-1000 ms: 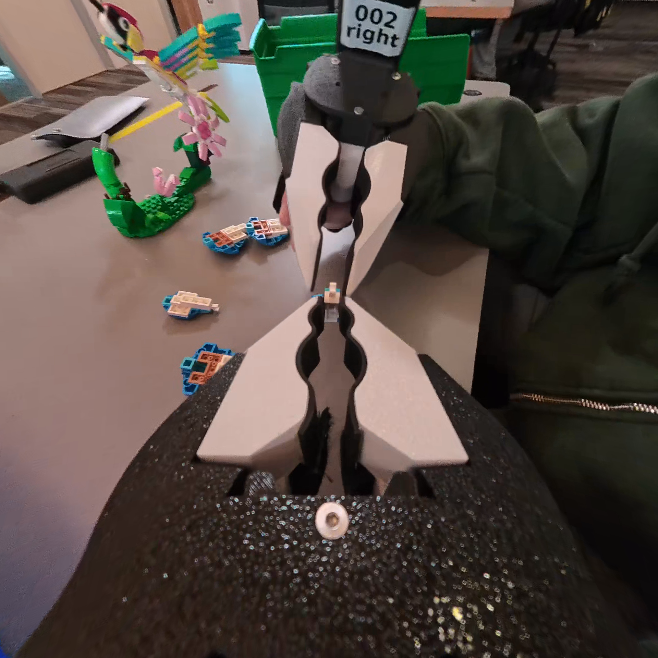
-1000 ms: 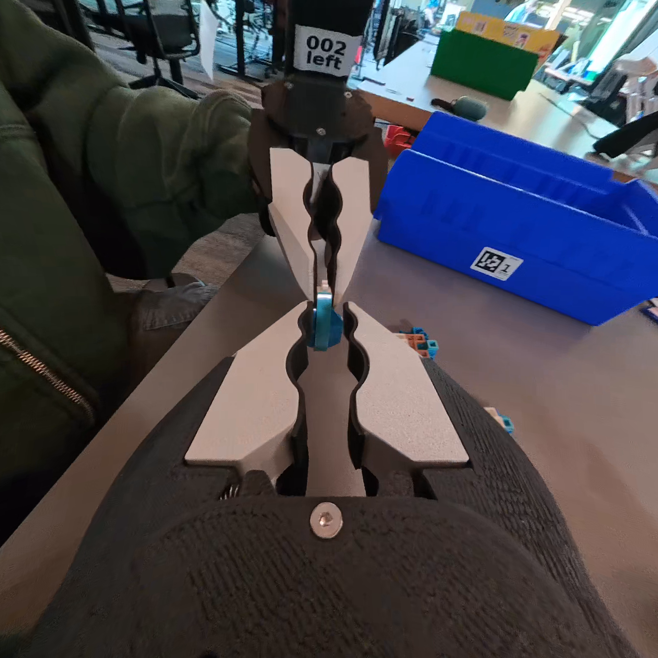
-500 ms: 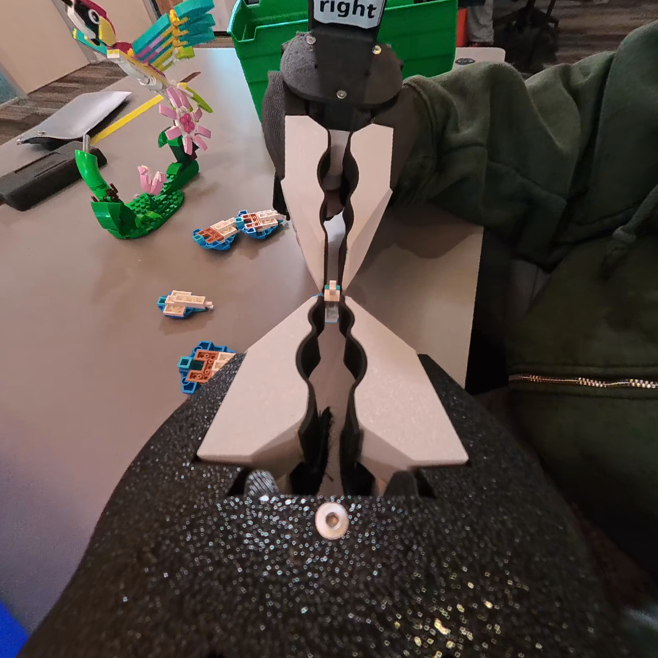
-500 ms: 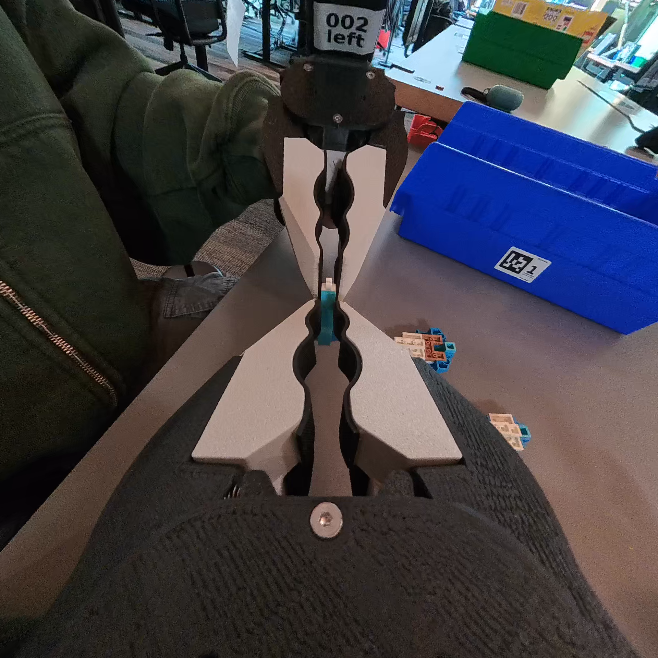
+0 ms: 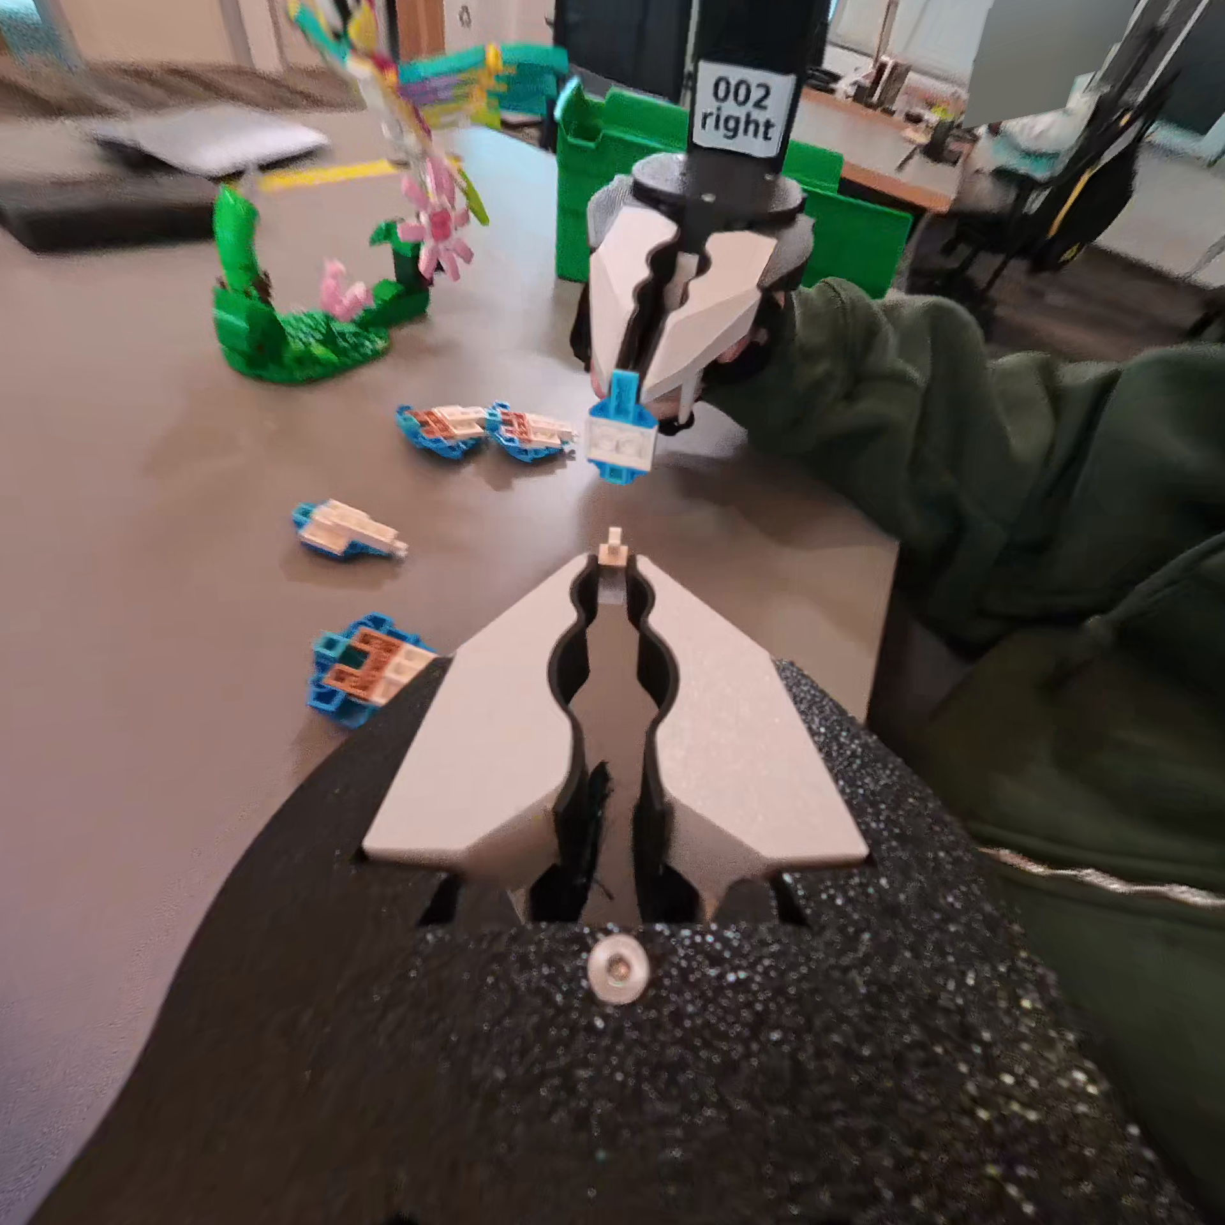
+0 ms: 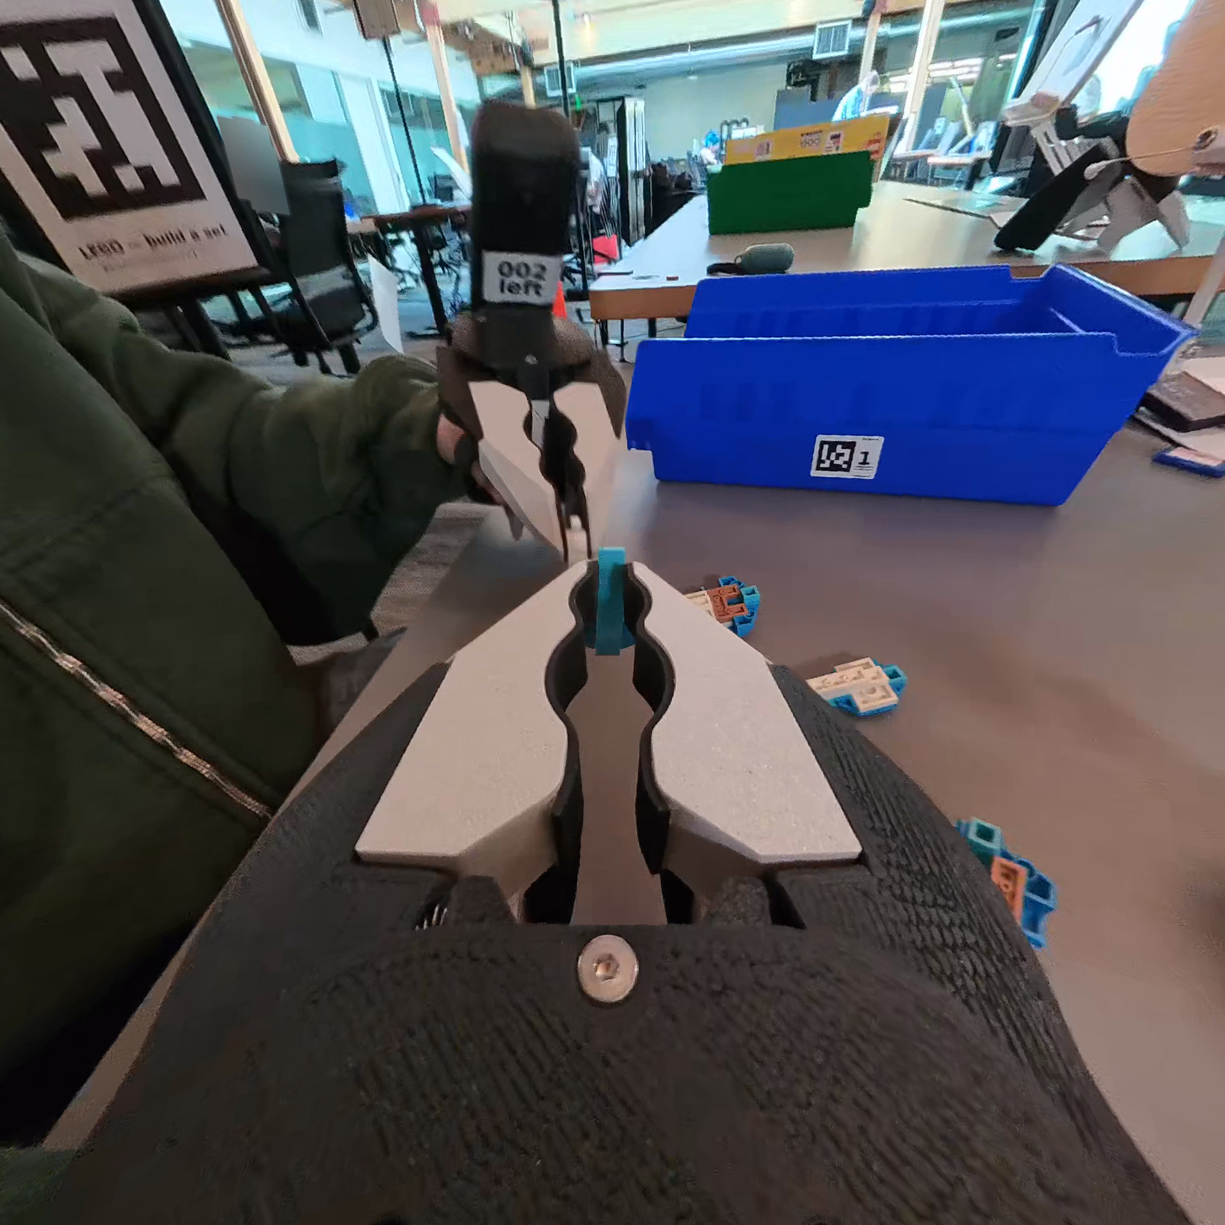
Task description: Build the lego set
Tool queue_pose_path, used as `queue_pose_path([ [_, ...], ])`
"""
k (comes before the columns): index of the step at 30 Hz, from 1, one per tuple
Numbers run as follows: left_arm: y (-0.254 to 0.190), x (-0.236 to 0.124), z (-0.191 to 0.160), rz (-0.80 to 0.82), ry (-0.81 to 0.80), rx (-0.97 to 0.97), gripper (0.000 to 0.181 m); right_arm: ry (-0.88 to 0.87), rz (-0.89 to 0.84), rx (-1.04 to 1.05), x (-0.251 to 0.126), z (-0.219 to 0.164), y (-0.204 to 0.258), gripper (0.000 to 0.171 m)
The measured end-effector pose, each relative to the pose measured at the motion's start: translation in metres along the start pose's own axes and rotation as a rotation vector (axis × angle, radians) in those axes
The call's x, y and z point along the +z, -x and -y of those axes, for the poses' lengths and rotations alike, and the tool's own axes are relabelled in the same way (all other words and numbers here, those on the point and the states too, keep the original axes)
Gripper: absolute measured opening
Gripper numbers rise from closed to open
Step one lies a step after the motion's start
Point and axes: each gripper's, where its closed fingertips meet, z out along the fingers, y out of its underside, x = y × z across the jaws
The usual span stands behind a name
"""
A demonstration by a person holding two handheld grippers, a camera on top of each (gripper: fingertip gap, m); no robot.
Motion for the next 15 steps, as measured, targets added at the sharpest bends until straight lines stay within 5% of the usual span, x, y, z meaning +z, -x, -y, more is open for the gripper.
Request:
queue_pose_path([
  [8, -0.017, 0.007, -0.003, -0.169, -0.041, -0.122, 0.004, 0.059, 0.043, 0.043, 0.009, -0.013, 0.006, 0.005],
  [15, -0.022, -0.019, 0.03, -0.265, -0.282, -0.119, 0.004, 0.115, 0.027, 0.007, 0.013, -0.019, 0.006, 0.005],
])
